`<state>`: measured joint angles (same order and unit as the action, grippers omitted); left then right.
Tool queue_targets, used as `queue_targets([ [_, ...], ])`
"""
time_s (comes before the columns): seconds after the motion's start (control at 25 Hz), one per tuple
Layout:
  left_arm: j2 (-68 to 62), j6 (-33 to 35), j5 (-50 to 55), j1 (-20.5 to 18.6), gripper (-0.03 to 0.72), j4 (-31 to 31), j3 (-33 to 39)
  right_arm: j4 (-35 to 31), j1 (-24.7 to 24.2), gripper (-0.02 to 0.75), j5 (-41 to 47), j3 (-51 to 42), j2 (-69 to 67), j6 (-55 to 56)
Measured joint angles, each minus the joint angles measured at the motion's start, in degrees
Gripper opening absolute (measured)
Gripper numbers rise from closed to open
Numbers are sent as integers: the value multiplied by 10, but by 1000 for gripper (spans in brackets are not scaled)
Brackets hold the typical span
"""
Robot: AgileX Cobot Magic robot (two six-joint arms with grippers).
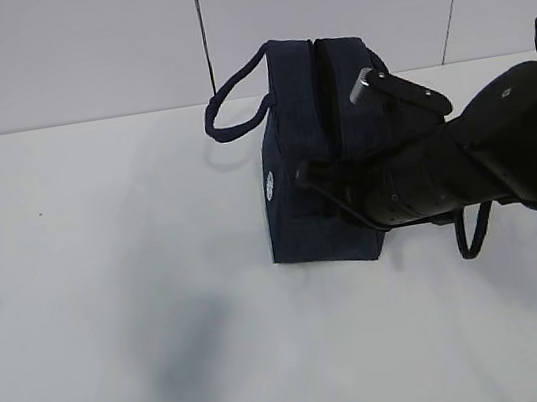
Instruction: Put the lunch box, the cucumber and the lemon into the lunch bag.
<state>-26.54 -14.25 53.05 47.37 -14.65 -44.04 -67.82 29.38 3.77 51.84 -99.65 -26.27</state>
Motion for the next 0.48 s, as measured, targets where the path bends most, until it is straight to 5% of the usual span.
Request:
queue_targets([
  [0.48, 0, 0, -15, 0, 241, 6, 0, 22, 0, 1, 72, 0, 28, -2],
])
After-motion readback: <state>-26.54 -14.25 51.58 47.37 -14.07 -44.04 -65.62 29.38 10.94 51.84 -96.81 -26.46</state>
